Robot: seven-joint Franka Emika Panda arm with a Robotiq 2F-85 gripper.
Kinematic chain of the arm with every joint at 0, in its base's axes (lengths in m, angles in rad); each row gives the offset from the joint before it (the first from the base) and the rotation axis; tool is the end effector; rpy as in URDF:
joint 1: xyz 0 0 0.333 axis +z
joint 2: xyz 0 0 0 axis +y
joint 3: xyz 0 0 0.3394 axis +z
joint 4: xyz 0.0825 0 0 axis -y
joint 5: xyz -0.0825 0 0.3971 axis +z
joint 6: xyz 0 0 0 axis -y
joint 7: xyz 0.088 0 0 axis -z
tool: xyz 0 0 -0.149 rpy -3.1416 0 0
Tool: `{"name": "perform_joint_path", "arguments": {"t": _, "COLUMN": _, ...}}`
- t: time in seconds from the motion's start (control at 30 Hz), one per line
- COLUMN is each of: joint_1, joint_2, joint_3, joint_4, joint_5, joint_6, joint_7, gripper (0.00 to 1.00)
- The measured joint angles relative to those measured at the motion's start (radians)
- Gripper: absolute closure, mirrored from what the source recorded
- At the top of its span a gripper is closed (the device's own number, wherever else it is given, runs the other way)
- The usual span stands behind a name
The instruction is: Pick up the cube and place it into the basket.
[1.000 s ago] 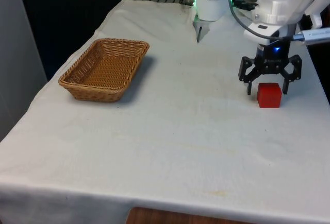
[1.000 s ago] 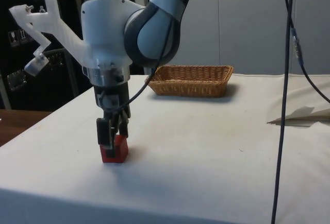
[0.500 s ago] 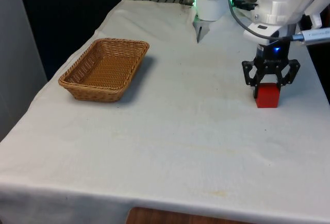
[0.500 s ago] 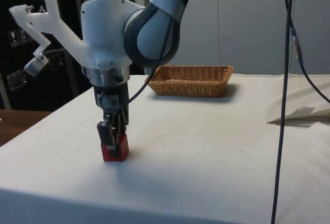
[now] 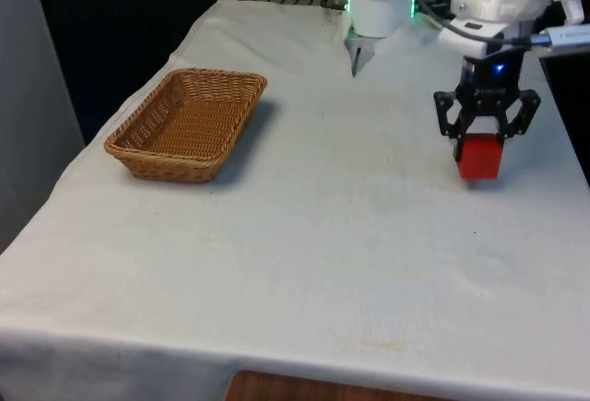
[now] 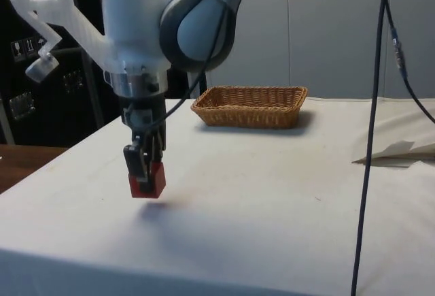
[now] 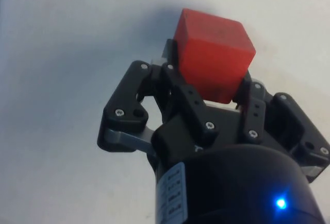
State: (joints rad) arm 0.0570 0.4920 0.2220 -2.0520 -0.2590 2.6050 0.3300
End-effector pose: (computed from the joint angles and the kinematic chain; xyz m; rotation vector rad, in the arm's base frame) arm 0.5993 0.1721 0.1752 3.1198 0.2143 0.1391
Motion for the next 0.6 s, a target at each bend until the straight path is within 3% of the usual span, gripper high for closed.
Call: {"name": "perform_joint_path", "arguments": {"t": 0.6, "joint_1": -0.016, "joint_2": -0.123, "joint_3": -0.005, "joint_4": -0.037, "joint_5": 0.002, "joint_6": -0.076, "joint_7": -0.010, "gripper": 0.99}}
